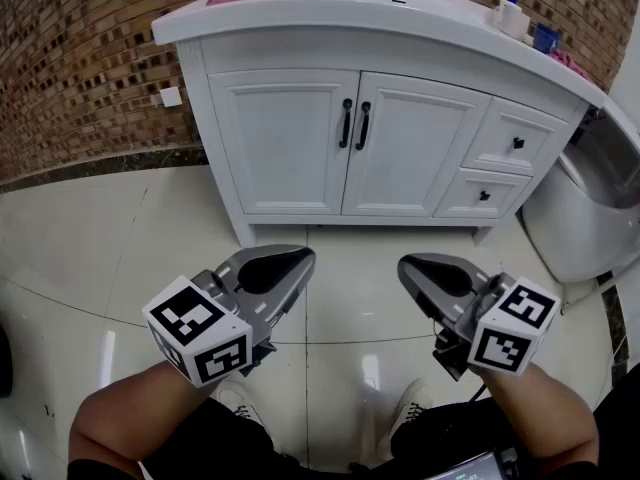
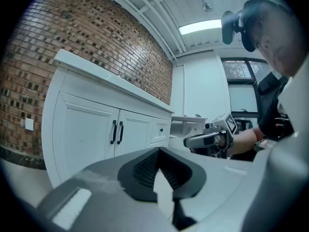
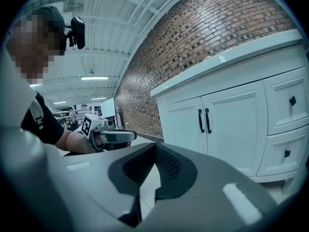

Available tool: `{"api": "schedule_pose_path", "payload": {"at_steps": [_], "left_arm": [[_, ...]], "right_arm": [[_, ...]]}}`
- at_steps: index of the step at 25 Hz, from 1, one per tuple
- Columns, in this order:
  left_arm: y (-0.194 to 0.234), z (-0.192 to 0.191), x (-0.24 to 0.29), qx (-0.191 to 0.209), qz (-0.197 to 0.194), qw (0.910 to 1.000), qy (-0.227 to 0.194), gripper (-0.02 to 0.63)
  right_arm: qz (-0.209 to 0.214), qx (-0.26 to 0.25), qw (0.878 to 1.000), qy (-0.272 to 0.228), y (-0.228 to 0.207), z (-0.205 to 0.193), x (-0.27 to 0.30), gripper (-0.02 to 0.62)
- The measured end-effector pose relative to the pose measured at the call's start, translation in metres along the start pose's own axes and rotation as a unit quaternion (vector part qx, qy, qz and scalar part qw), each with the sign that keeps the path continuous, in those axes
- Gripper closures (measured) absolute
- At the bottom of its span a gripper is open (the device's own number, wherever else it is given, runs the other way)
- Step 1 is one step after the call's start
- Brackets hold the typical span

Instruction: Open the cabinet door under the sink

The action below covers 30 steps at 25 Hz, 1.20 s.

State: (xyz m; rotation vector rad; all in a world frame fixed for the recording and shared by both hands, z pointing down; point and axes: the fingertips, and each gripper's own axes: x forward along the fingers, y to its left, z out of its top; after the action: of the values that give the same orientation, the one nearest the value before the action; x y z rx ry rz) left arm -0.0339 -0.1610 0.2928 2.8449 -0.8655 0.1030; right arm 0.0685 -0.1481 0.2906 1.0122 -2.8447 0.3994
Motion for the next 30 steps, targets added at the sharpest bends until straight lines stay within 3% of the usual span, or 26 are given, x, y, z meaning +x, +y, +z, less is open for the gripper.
{"api": "schedule_pose_path", "payload": {"at_steps": [30], "left_arm": [[-0.0038, 0.0015, 0.0014, 0.003, -0.004, 1.0000, 0.000, 0.598]], "right_arm": [[0.002, 0.003, 1.000, -0.005, -0.0023, 0.0048, -0.0028, 0.591]]}}
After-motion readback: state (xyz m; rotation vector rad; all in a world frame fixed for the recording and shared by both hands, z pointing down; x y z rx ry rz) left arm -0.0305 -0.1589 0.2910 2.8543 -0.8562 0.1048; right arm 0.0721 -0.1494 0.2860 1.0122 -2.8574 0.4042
